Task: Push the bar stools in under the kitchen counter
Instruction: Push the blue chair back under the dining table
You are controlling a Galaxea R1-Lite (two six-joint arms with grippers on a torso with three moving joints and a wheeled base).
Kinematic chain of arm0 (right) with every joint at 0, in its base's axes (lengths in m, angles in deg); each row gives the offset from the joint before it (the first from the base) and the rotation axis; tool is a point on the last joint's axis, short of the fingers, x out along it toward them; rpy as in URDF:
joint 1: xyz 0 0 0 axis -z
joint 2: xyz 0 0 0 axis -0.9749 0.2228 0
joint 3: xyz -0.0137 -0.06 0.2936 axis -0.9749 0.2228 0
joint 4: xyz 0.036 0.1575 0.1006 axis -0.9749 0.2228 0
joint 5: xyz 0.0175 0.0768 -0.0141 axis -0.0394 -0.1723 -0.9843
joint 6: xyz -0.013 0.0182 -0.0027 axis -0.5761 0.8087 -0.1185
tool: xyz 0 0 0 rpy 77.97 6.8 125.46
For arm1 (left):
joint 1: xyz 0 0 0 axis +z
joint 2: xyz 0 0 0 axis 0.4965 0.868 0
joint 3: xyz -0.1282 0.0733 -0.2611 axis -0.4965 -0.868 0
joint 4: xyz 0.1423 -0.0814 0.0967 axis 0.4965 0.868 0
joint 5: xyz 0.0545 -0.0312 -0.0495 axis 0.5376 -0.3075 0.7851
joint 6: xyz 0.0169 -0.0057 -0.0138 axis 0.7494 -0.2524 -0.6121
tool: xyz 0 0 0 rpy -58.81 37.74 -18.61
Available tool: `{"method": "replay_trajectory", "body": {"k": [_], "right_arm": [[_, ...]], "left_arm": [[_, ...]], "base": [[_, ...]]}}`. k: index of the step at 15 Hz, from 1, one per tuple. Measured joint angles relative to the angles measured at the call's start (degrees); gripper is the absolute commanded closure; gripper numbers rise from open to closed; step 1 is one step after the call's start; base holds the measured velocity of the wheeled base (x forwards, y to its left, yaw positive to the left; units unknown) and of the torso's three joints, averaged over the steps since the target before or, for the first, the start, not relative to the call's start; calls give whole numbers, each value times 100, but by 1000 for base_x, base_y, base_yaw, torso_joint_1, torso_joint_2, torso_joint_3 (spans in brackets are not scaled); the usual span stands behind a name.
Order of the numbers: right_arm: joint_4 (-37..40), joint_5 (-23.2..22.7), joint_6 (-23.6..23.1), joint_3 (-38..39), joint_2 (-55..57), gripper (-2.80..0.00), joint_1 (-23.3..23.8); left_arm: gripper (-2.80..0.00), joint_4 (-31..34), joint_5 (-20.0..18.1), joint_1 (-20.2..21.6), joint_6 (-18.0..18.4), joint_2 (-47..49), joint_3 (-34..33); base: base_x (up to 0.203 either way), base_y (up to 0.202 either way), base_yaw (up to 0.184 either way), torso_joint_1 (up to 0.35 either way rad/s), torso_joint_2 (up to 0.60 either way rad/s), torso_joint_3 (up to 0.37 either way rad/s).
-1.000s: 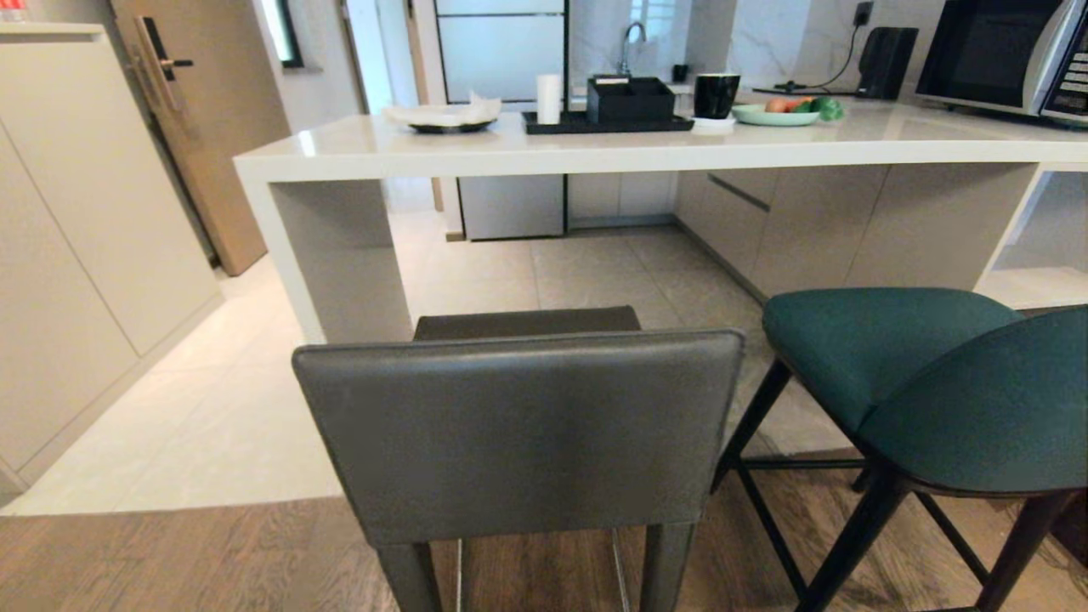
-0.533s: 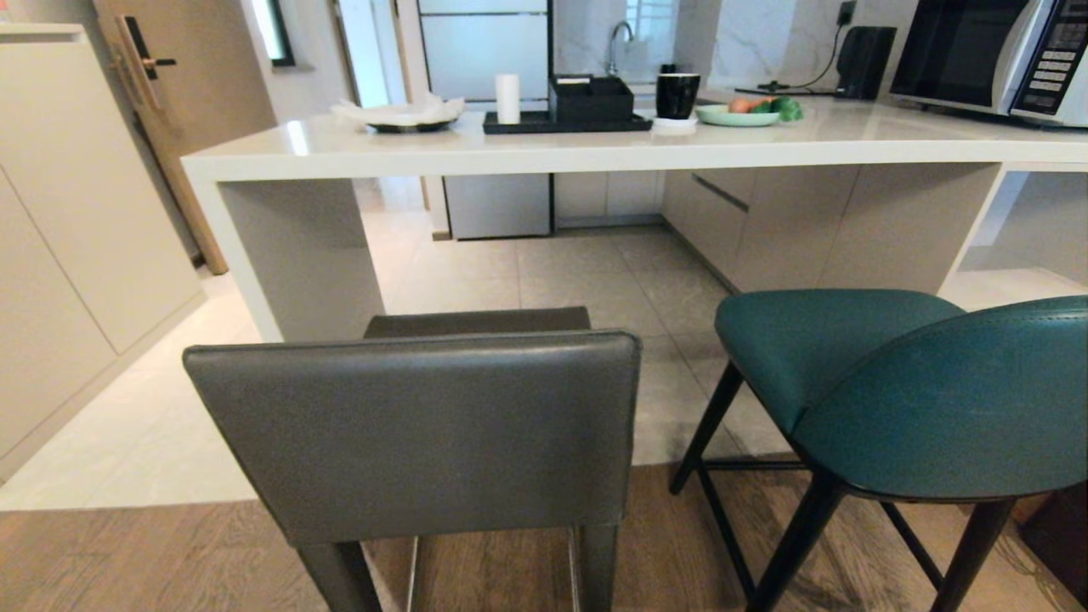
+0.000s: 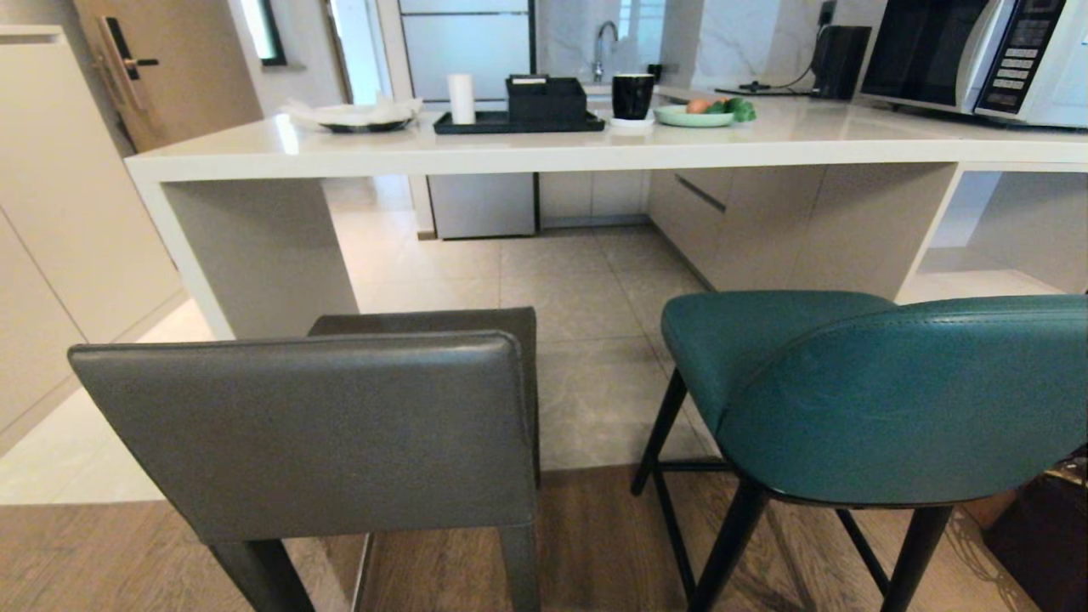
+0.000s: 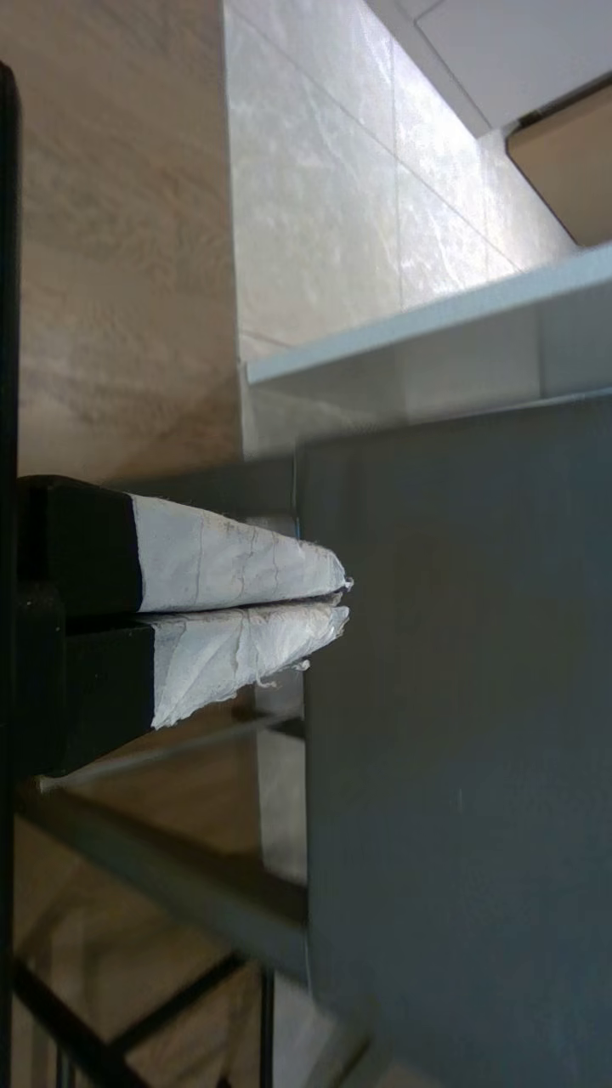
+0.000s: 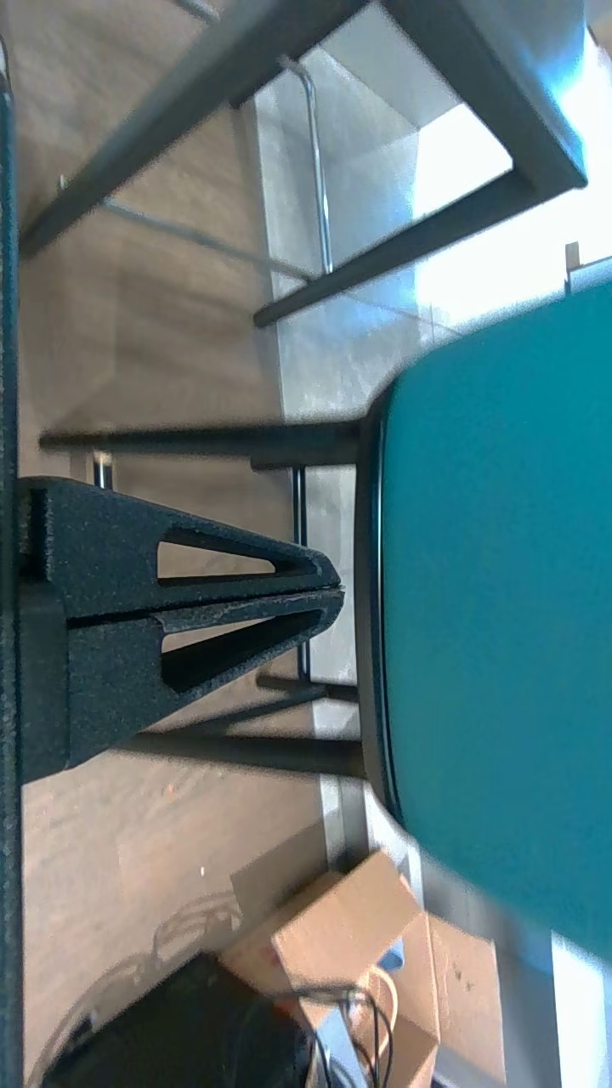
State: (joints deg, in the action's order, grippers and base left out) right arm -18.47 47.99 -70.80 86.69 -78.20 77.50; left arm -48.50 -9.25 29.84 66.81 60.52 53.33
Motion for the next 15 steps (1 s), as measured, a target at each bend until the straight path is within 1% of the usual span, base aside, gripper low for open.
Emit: {"method": "replay_trajectory", "body": {"k": [15], "right_arm": [[0, 0, 34, 0, 0, 0, -2]], "left_arm": [[0, -1, 1, 0, -16, 0, 0]], "base": [[0, -194, 1, 2, 1, 3]]}}
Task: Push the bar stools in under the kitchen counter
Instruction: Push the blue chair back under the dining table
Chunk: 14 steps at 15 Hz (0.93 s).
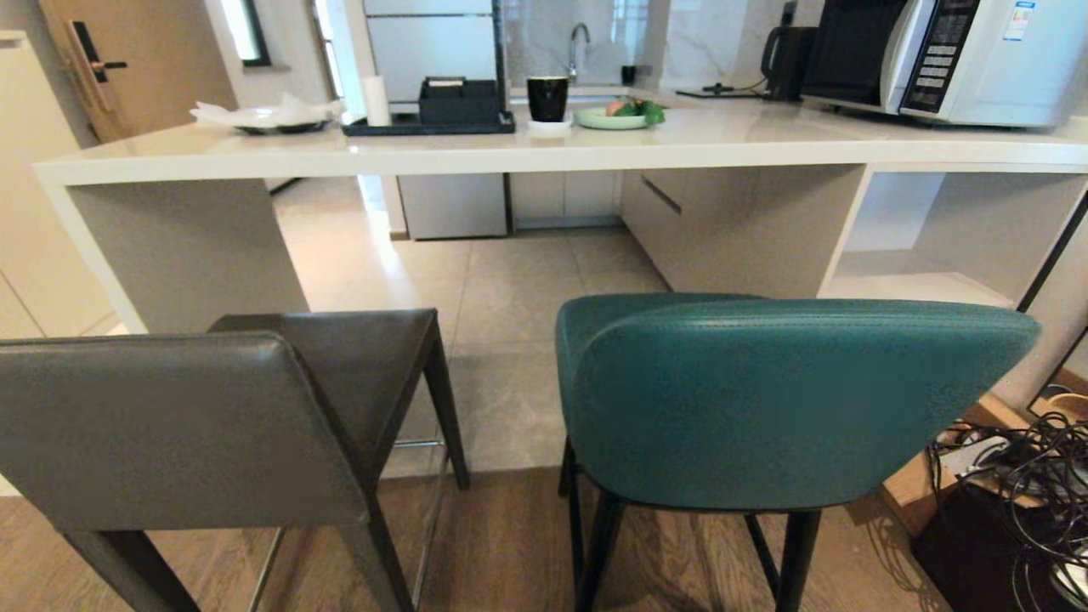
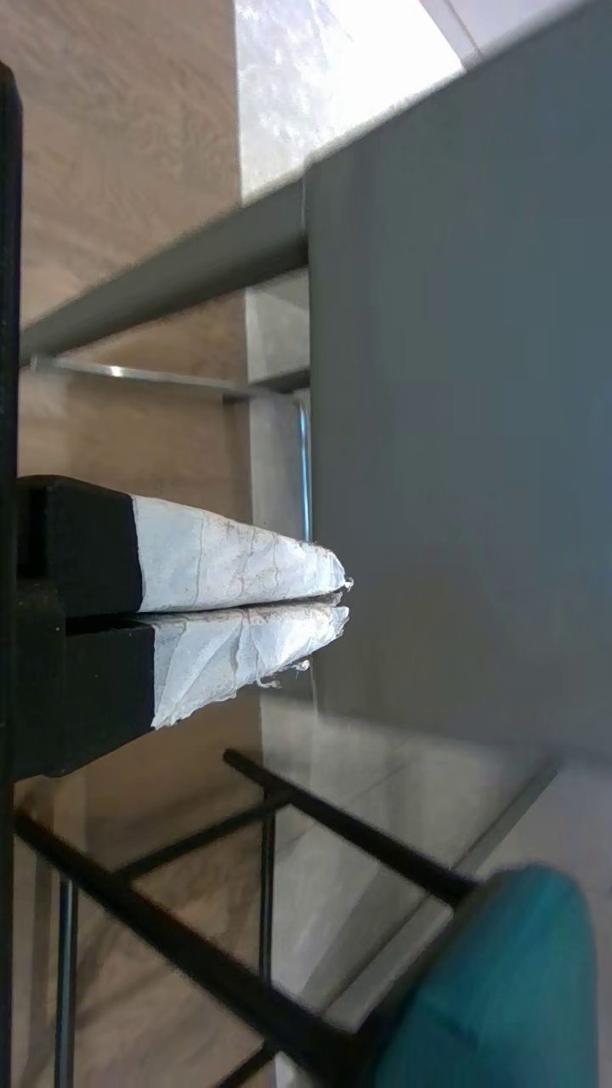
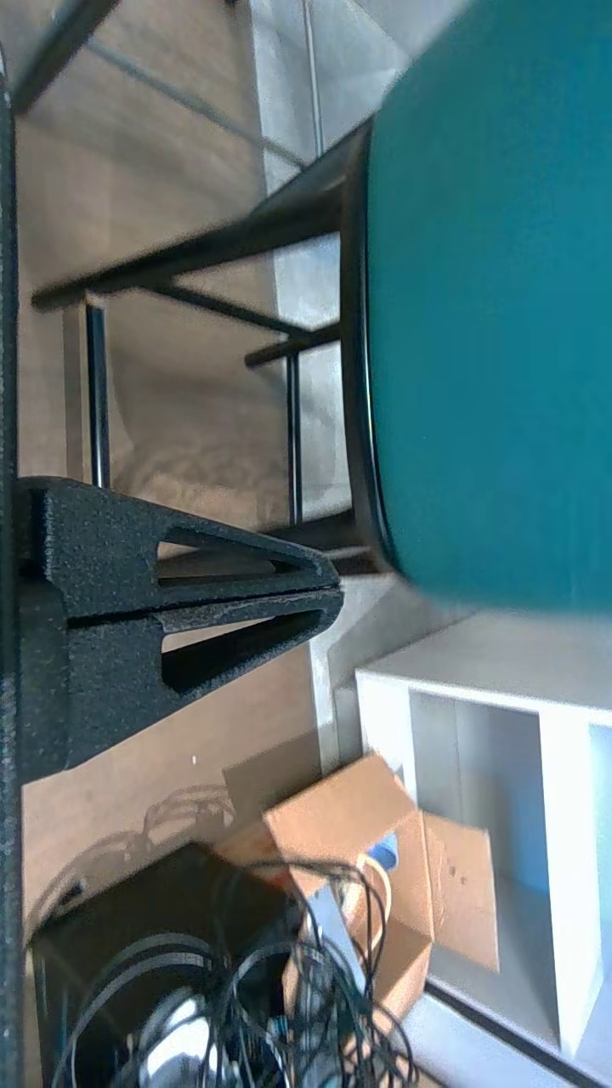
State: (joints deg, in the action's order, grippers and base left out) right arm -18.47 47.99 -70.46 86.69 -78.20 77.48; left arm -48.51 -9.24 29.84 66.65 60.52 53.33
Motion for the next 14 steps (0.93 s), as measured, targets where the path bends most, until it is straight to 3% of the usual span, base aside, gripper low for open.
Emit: {"method": "replay_trajectory", "body": {"k": [14], "right_arm": [[0, -2, 5, 0, 0, 0, 2]], "left_arm": [[0, 2, 15, 0, -26, 0, 0]], "base": [[0, -192, 2, 1, 3, 3]]}}
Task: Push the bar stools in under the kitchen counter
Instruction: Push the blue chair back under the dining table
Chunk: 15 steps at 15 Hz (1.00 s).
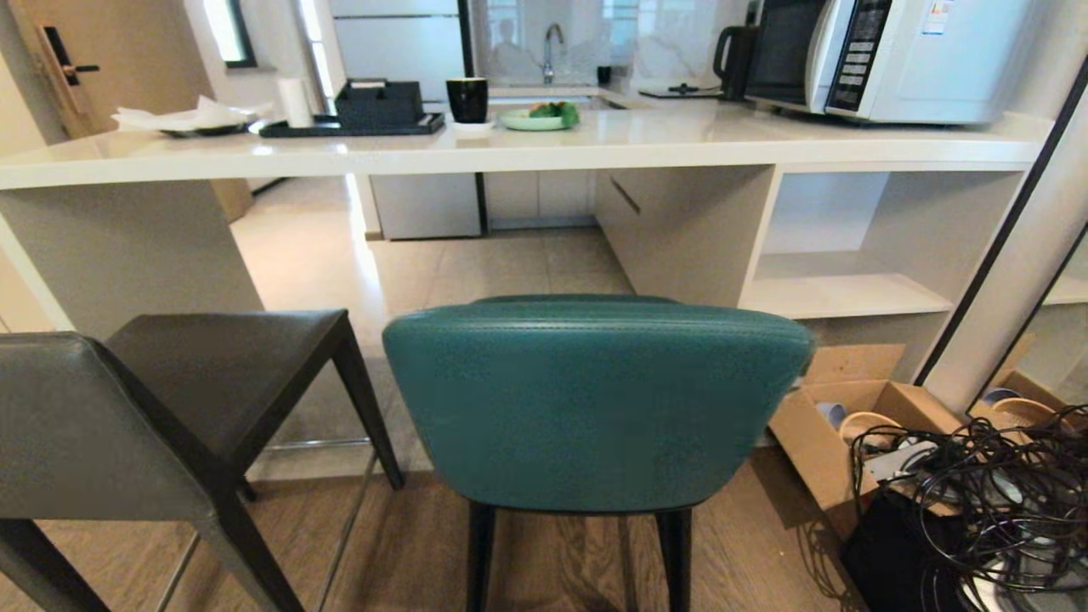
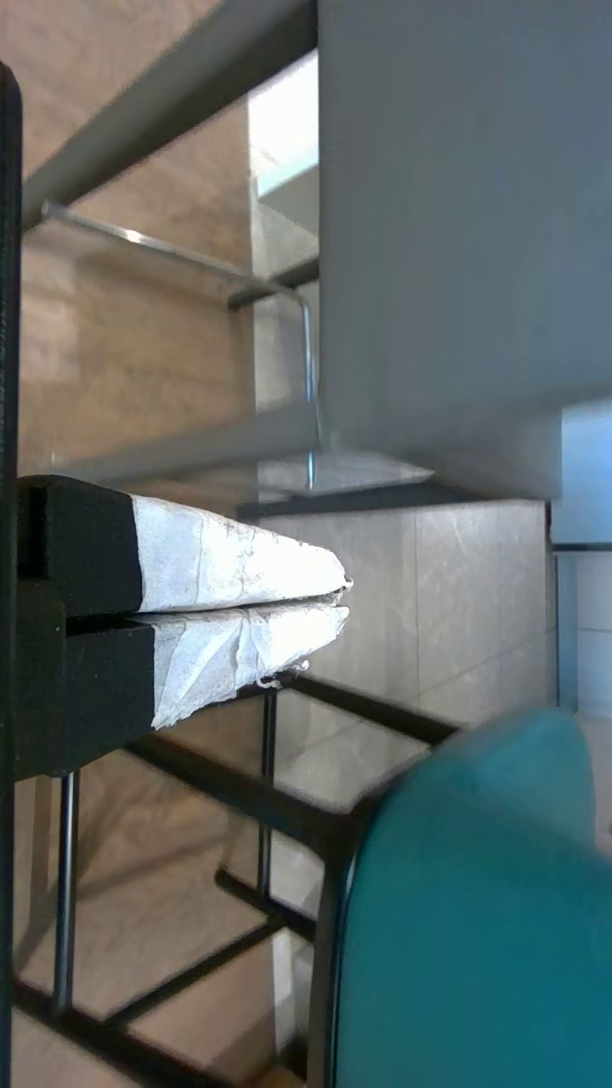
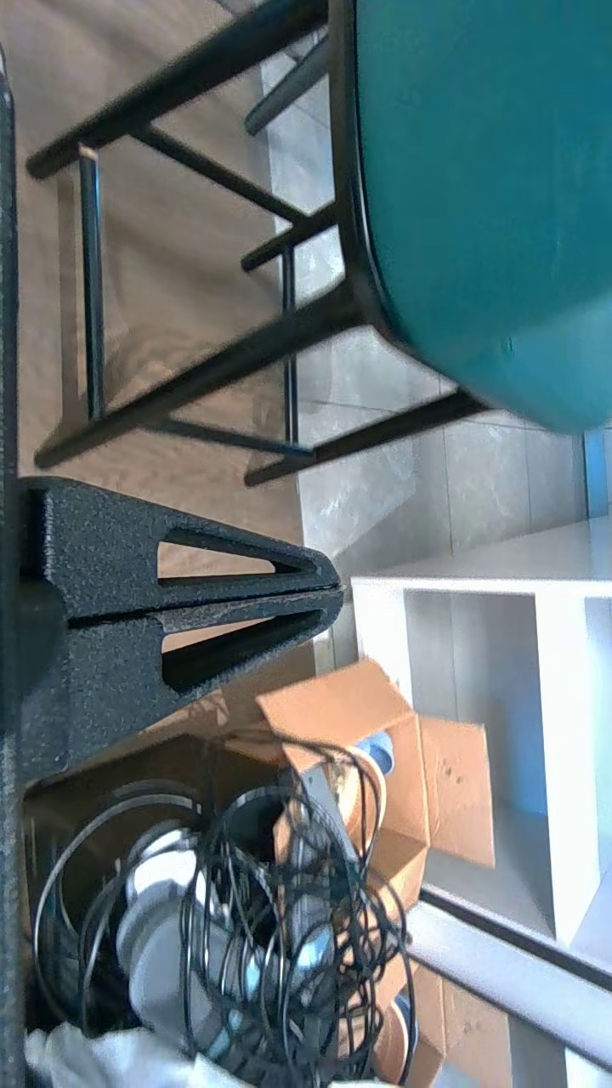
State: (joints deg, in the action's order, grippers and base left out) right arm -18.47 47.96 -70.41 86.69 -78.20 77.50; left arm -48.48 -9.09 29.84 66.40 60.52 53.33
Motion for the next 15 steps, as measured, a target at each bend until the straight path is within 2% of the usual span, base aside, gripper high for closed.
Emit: {"method": "replay_trajectory", "body": {"k": [10, 15], "right_arm": [[2, 2, 2, 0, 0, 0, 0], [1, 2, 2, 0, 0, 0, 0]], "left_arm": [[0, -10, 0, 0, 2, 0, 0], [0, -8, 2, 2, -7, 0, 0]], "base": [[0, -10, 0, 0, 0, 1], [161, 0, 2, 4, 5, 3]]}}
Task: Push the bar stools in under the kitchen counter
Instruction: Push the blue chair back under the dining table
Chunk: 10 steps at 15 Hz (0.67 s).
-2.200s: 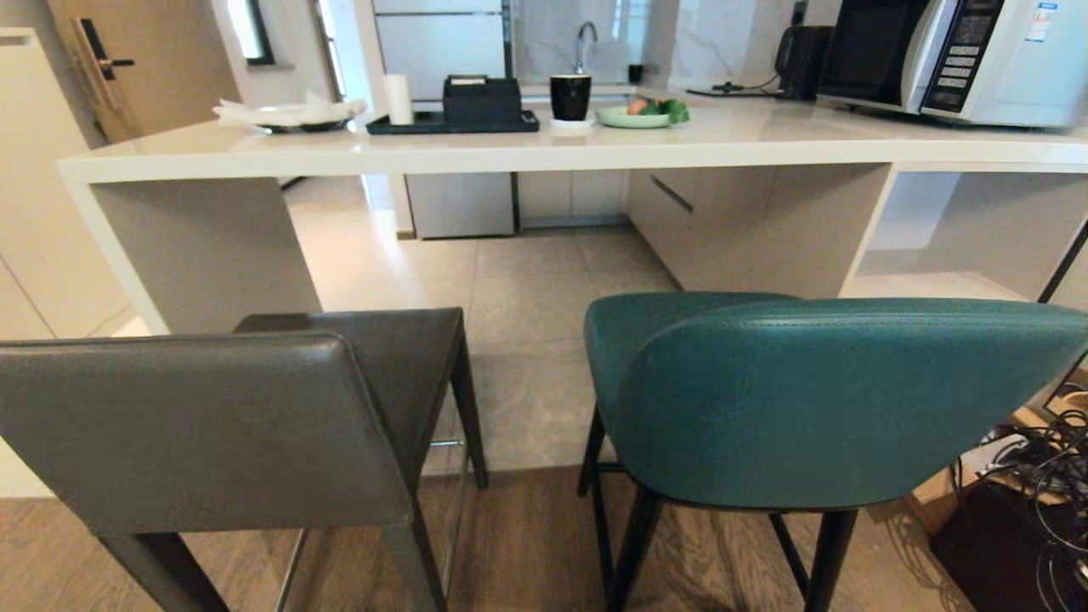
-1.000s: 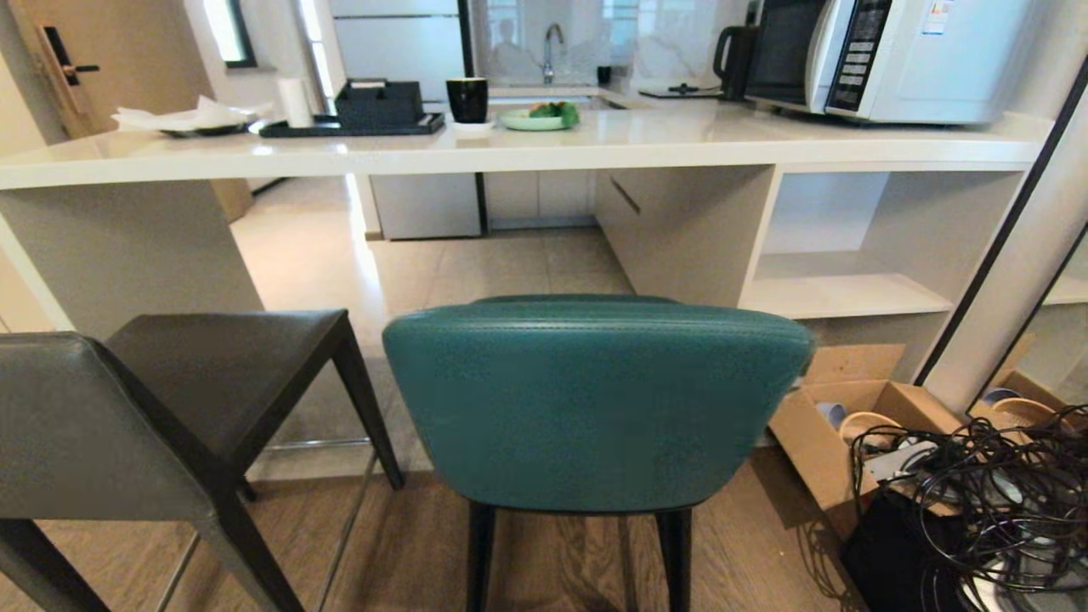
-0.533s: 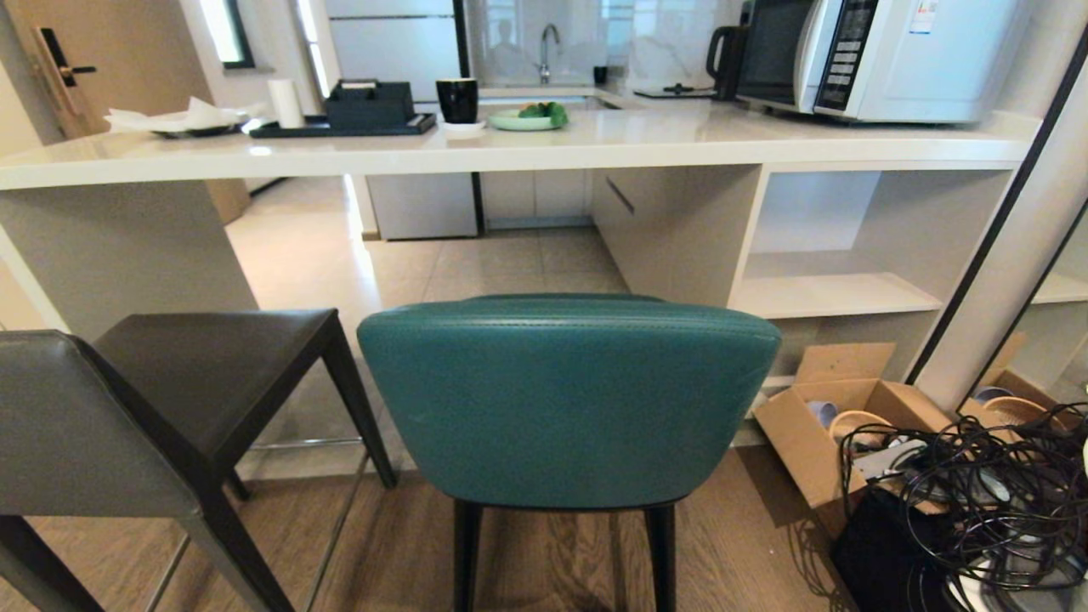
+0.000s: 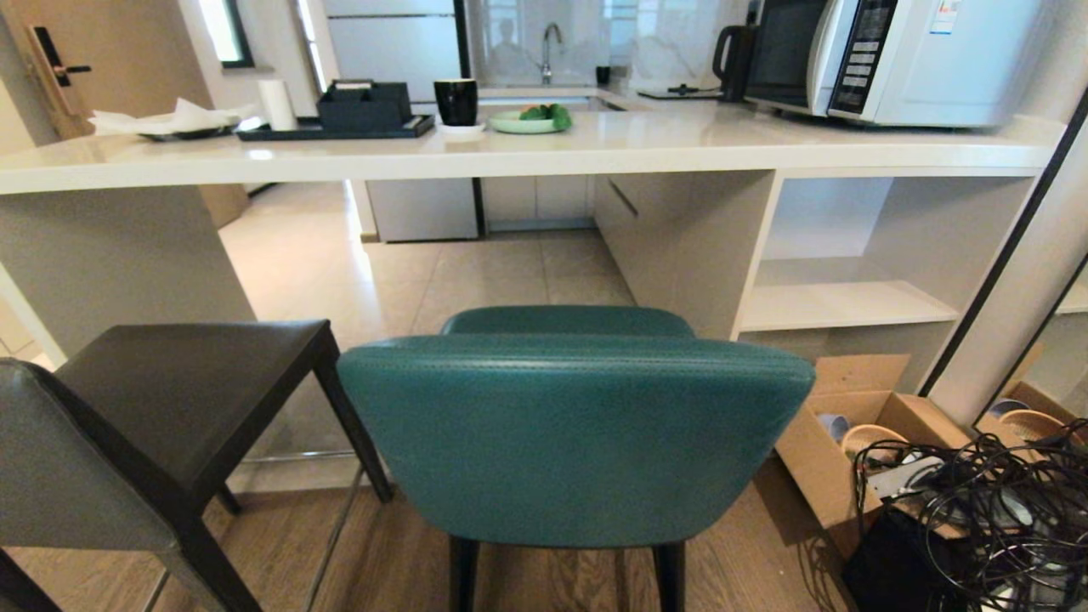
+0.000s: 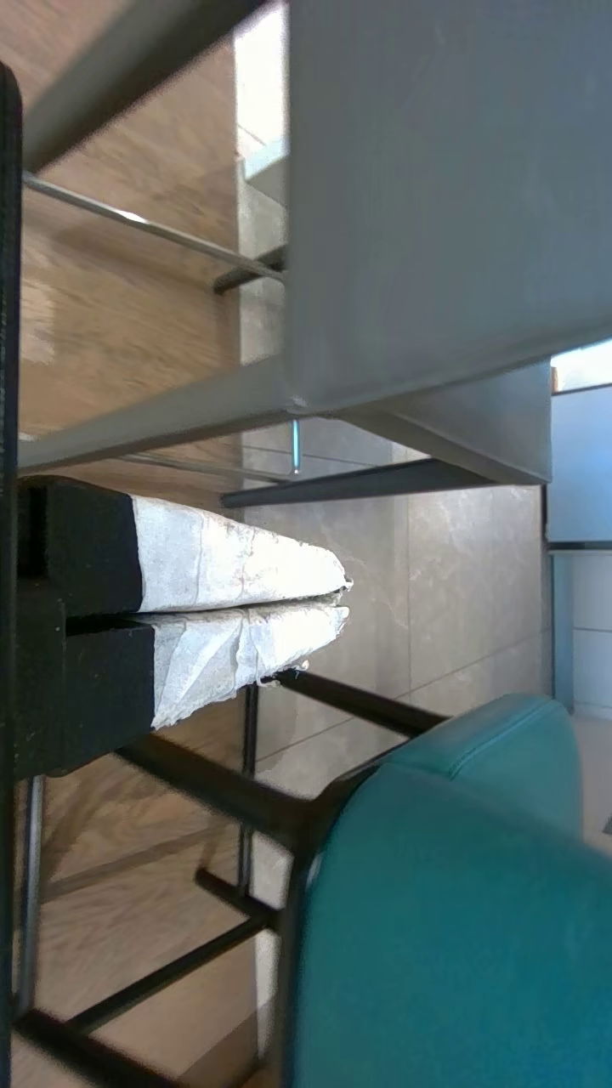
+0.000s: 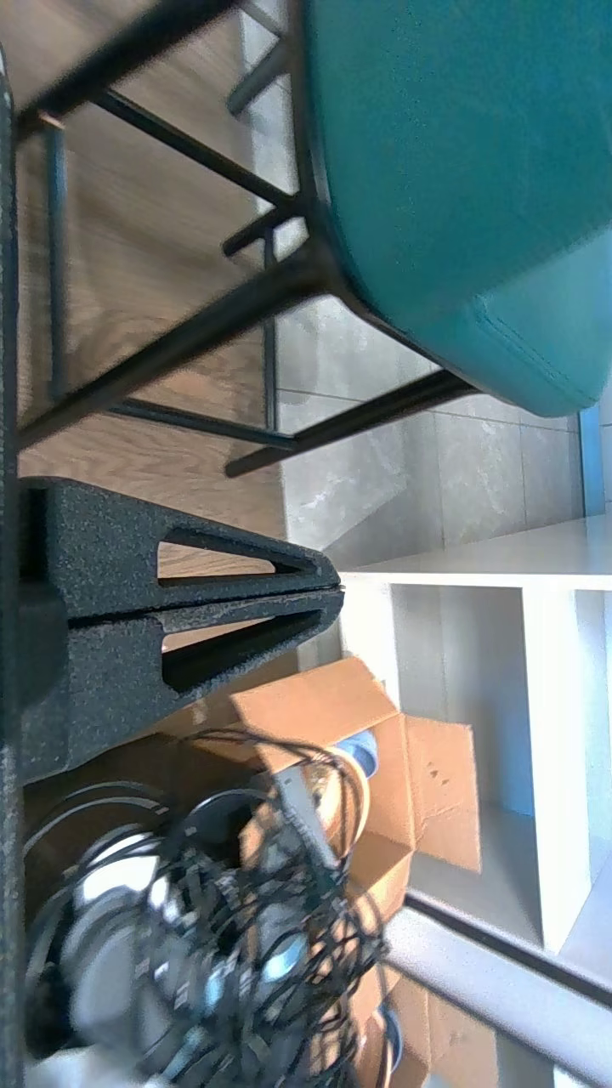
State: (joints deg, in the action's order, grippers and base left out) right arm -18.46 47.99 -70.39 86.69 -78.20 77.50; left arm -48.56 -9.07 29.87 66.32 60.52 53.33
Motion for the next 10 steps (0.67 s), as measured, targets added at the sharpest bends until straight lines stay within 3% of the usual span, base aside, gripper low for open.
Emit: {"method": "replay_trajectory", "body": {"k": [5, 10], "right_arm": [[-1, 0, 0, 0, 0, 0, 0], [-5, 4, 13, 0, 0, 0, 2]], "left_arm": [[0, -2, 0, -2, -4, 0, 0], [0, -2, -9, -7, 14, 0, 0]], "base": [[174, 0, 4, 4, 3, 2], [0, 0, 0, 0, 0, 0]]}}
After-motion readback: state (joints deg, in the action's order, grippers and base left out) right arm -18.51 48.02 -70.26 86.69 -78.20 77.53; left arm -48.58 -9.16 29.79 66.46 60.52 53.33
